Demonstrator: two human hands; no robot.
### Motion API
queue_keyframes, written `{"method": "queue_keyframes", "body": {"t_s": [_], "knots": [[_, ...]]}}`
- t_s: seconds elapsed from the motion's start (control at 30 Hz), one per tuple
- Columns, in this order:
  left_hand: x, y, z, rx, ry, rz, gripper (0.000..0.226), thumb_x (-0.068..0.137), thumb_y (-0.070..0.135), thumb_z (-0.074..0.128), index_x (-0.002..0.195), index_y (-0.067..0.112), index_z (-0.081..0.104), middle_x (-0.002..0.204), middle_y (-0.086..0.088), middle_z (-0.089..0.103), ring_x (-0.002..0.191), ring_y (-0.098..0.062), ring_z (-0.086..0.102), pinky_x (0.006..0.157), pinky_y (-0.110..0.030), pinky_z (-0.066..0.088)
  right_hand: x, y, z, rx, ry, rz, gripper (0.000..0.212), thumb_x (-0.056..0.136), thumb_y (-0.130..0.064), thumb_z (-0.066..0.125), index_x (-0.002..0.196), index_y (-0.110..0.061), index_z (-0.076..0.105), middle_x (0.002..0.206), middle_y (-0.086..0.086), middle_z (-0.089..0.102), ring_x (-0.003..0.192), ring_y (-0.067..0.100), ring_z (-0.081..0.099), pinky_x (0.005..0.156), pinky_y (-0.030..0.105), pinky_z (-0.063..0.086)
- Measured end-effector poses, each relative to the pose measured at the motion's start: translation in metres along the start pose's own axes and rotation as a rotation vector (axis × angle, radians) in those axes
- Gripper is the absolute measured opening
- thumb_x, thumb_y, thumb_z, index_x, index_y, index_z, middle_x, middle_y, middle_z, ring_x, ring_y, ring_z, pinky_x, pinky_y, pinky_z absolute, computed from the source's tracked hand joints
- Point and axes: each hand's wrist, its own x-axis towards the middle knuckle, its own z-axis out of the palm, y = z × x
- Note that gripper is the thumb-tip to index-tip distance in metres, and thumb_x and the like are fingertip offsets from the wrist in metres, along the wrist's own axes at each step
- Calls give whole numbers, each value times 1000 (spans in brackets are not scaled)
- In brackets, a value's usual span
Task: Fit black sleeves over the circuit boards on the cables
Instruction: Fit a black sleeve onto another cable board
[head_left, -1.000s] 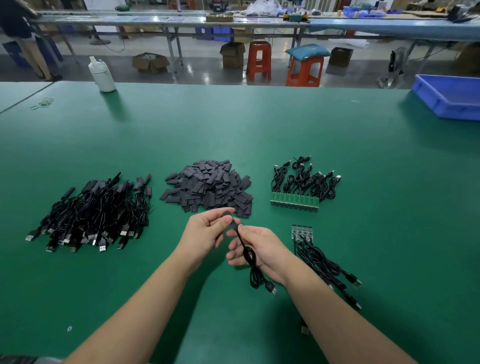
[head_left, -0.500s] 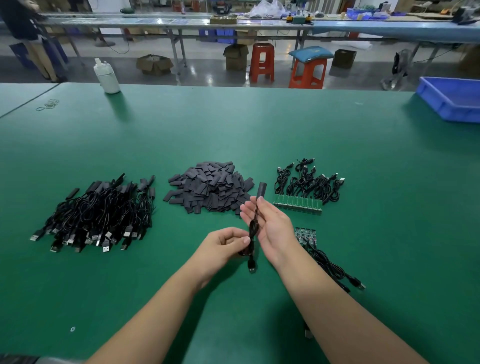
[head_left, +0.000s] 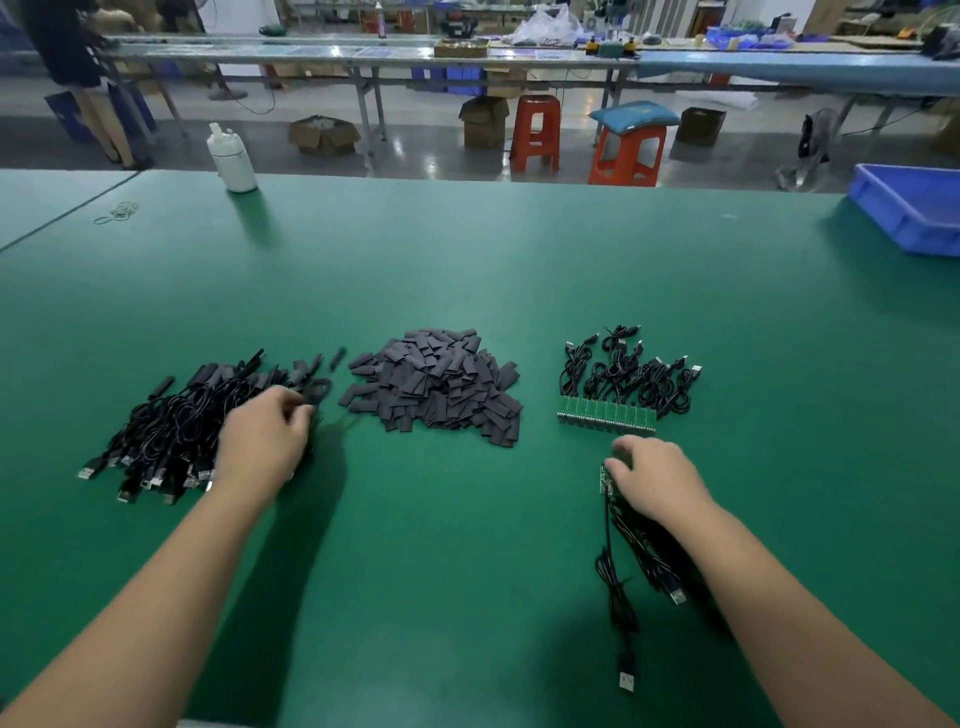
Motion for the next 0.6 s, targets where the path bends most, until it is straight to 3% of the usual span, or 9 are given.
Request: {"method": "queue_keyframes", "body": {"t_s": [0.13,0.2,0.27,0.37,0.43,0.5,0.6], "knots": [[13,-32,-7,169,87,-120,25,94,26,60,113,12,66,101,-13,68,87,-36,62,68,-39,51,-6,9,3,59,-29,29,43,98,-39,58,137,-19,57,137,2,59,123,23,56,105,42,47],[11,-38,-6,247,103,-140,30,92,23,62,119,10,65,111,-19,60,97,-40,57,74,-45,50,-7,8,3,87,-18,43,40,96,-36,63,132,-19,61,136,2,60,120,23,58,103,40,48],[7,-37,-5,276,153,-92,32,89,16,63,120,7,65,111,-22,58,98,-42,53,79,-48,48,-7,8,1,147,-8,63,31,95,-30,66,124,-18,67,128,2,65,112,22,61,97,36,49],[-3,-12,-1,198,165,52,30,91,13,60,120,9,65,110,-16,59,85,-32,56,70,-41,51,-8,4,-4,283,22,68,15,93,-24,69,107,-19,74,105,-2,71,91,15,60,82,29,47],[-18,20,6,100,48,235,23,93,17,59,115,17,68,109,-6,65,79,-20,60,69,-35,54,-9,-1,-8,348,33,36,9,92,-24,70,100,-23,75,95,-7,70,84,9,60,74,25,45],[-41,60,20,-43,-142,386,19,94,24,60,110,25,70,104,6,71,83,-12,63,80,-31,55,-10,-10,-12,377,25,-16,9,92,-25,70,100,-24,74,94,-10,69,87,9,61,75,25,45],[-80,120,48,-327,-440,379,31,95,38,59,124,28,64,107,10,71,90,-7,63,88,-23,48,-13,-23,-15,404,0,-86,10,92,-25,70,102,-24,74,96,-10,68,93,11,63,84,27,46]]}}
